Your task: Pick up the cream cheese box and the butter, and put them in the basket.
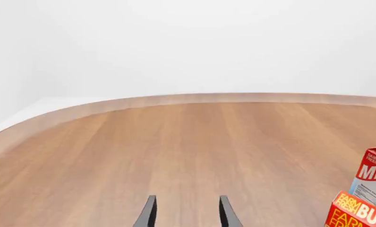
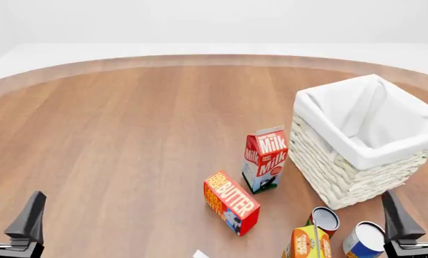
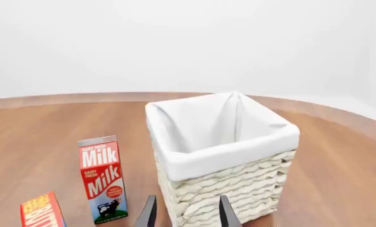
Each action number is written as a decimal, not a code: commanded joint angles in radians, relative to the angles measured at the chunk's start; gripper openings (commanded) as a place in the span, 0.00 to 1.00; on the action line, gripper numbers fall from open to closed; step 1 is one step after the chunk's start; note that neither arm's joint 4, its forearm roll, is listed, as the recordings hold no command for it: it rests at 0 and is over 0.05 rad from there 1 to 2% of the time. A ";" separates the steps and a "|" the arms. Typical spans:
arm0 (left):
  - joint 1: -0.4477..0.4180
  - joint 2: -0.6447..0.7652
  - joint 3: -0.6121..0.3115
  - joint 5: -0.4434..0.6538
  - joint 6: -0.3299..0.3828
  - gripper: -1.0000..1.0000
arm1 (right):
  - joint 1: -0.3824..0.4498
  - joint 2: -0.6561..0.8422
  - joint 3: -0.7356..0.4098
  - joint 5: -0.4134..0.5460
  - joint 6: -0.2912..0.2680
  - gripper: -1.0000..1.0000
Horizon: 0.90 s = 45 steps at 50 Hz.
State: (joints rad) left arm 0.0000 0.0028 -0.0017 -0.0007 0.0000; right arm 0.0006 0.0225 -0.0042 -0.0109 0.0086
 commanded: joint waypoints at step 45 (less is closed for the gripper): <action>0.000 0.004 -0.003 -0.001 0.000 1.00 | 0.533 0.621 -0.672 0.235 0.084 1.00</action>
State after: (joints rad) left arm 0.0000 0.0073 -0.0042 -0.0017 0.0000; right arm 0.4362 0.5308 -0.5416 0.1589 0.0885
